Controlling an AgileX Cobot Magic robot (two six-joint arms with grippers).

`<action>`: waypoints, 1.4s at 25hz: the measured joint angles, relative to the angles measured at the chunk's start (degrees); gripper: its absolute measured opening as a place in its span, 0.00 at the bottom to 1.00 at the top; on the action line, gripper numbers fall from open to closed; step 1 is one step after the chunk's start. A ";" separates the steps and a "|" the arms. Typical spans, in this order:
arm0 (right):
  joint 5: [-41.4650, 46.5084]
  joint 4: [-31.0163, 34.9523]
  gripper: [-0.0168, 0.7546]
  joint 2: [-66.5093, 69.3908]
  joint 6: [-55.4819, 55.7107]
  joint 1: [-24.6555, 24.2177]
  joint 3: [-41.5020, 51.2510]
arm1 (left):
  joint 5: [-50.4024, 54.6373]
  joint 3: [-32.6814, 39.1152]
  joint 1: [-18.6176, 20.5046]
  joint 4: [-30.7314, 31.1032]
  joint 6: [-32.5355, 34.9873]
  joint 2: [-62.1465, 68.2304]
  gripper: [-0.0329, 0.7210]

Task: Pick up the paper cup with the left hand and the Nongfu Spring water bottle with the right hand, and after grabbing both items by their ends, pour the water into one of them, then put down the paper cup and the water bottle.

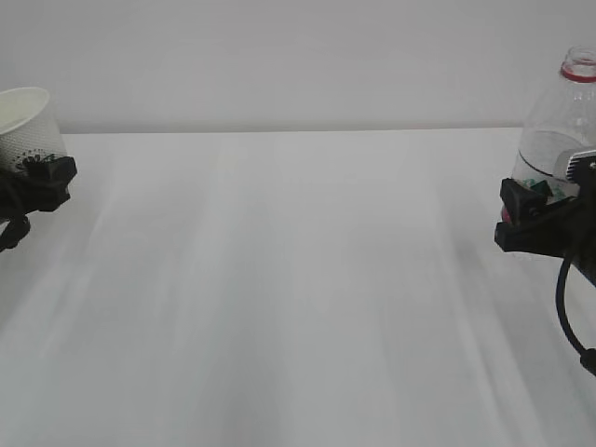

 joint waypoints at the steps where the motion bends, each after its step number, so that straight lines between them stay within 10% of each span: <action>1: 0.00 0.00 0.67 0.00 0.00 0.00 0.00 | -0.09 0.00 0.00 -0.31 0.28 0.12 0.67; 35: 0.43 0.00 0.67 0.00 -0.22 0.00 0.00 | -11.04 -0.32 0.00 -3.11 3.92 16.28 0.67</action>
